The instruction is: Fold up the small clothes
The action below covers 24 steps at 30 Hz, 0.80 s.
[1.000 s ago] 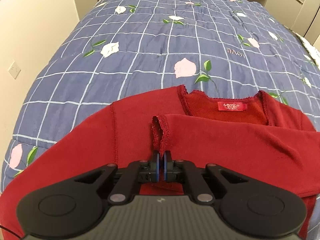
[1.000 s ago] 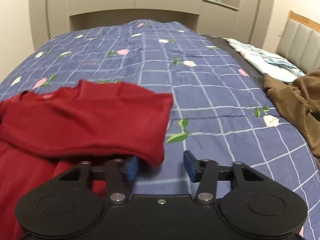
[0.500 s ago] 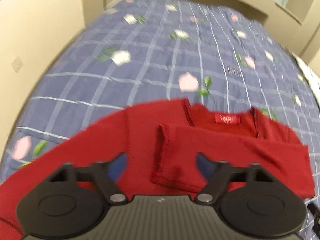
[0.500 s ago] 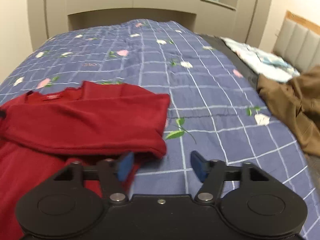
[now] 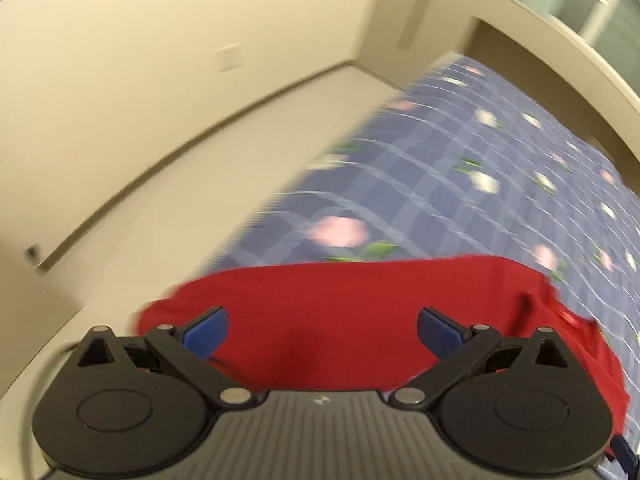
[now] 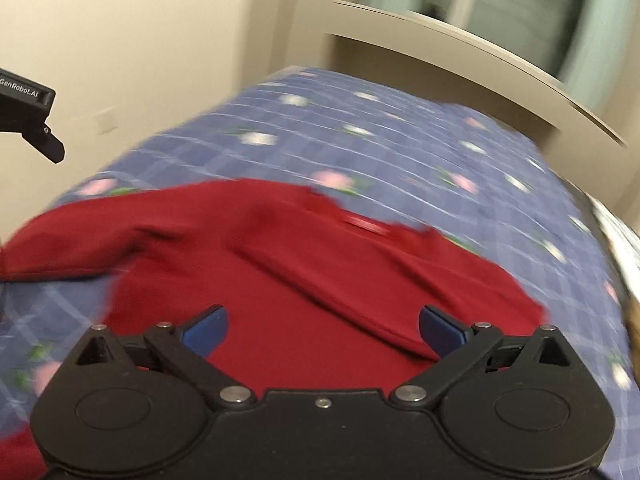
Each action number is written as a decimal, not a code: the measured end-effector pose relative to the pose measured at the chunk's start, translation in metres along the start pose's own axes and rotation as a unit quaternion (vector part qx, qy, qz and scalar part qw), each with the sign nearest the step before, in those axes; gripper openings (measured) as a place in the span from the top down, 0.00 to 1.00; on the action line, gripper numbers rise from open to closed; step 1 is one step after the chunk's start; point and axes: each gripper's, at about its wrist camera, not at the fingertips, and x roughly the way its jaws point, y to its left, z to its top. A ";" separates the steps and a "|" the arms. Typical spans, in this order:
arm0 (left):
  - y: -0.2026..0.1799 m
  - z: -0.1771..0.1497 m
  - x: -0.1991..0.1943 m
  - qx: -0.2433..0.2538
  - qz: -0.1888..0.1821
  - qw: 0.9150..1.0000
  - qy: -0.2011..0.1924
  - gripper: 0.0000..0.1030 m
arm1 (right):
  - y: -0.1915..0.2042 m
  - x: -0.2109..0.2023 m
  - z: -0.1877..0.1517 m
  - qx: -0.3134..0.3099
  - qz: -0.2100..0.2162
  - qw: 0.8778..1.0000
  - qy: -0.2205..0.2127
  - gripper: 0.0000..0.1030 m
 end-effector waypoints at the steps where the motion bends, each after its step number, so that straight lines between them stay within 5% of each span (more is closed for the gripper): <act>1: 0.020 0.003 -0.004 -0.017 0.012 1.000 0.000 0.01 | 0.017 0.003 0.007 -0.016 0.017 1.000 -0.004 0.01; 5: 0.104 0.005 -0.019 -0.098 0.062 0.993 -0.004 0.01 | 0.096 0.017 0.033 -0.084 0.092 0.992 -0.018 0.06; 10: 0.180 0.004 -0.021 -0.167 0.103 0.981 0.010 0.01 | 0.204 0.028 0.055 -0.174 0.193 0.965 -0.031 0.18; 17: 0.251 -0.003 -0.017 -0.267 0.080 0.960 0.035 0.01 | 0.340 0.035 0.053 -0.329 0.302 0.895 -0.010 0.41; 24: 0.287 -0.012 -0.017 -0.310 0.089 0.946 0.035 0.01 | 0.428 0.040 0.041 -0.453 0.311 0.835 0.032 0.44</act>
